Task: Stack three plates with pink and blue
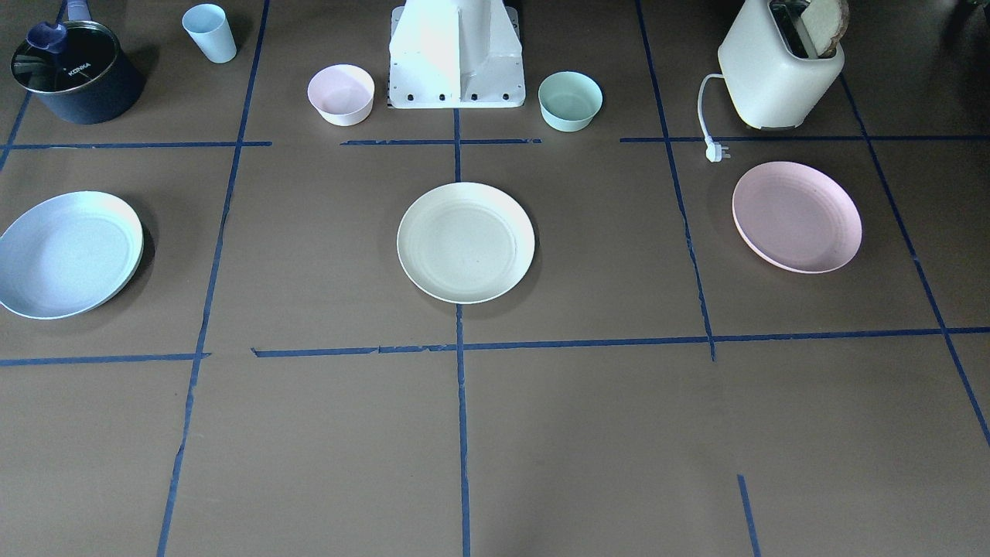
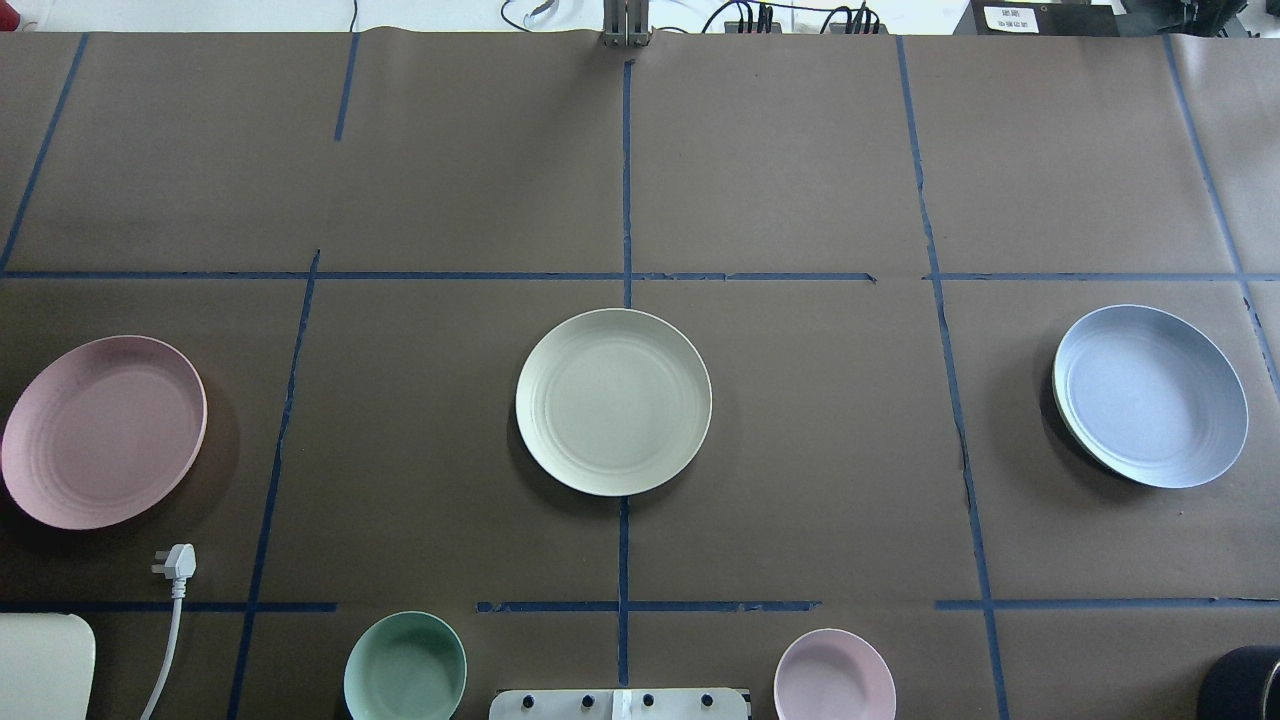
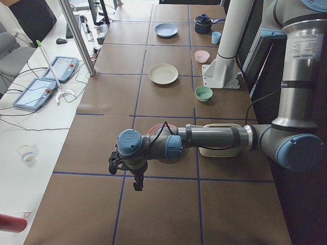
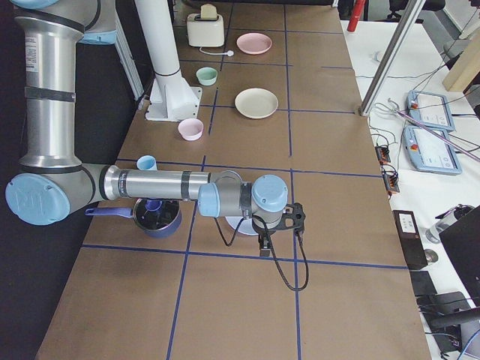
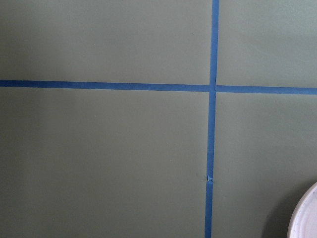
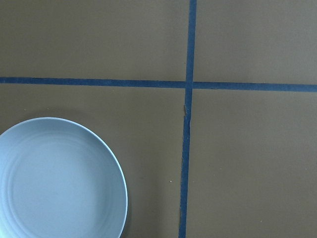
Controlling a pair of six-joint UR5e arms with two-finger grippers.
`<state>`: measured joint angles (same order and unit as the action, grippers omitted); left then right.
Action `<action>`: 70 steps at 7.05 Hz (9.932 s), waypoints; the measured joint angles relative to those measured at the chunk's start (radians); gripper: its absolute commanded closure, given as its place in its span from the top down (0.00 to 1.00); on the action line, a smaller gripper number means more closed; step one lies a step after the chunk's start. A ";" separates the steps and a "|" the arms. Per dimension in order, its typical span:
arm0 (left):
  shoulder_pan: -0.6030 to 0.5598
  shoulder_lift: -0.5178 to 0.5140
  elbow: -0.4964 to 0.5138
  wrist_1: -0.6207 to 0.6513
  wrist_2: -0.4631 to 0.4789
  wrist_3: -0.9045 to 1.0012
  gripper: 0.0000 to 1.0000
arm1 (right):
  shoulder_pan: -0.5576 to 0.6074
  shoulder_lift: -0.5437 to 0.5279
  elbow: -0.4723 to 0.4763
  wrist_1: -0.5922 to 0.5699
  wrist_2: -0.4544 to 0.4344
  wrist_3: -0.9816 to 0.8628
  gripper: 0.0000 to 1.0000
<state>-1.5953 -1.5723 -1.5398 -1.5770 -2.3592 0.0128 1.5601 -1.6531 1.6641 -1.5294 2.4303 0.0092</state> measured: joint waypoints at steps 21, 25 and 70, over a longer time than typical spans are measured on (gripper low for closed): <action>0.524 0.138 0.097 -0.873 0.006 -0.846 0.00 | 0.000 0.023 0.005 0.000 0.000 0.000 1.00; 0.501 0.131 0.053 -0.849 -0.063 -0.850 0.00 | 0.000 0.021 -0.010 0.000 -0.003 -0.003 1.00; 0.872 -0.229 -0.571 0.015 0.361 -1.223 1.00 | -0.398 -0.035 -0.283 0.875 -0.076 0.833 0.00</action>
<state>-0.7234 -1.8013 -2.1104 -1.5623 -1.9985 -1.2099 1.1626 -1.6885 1.3815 -0.6540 2.3543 0.8426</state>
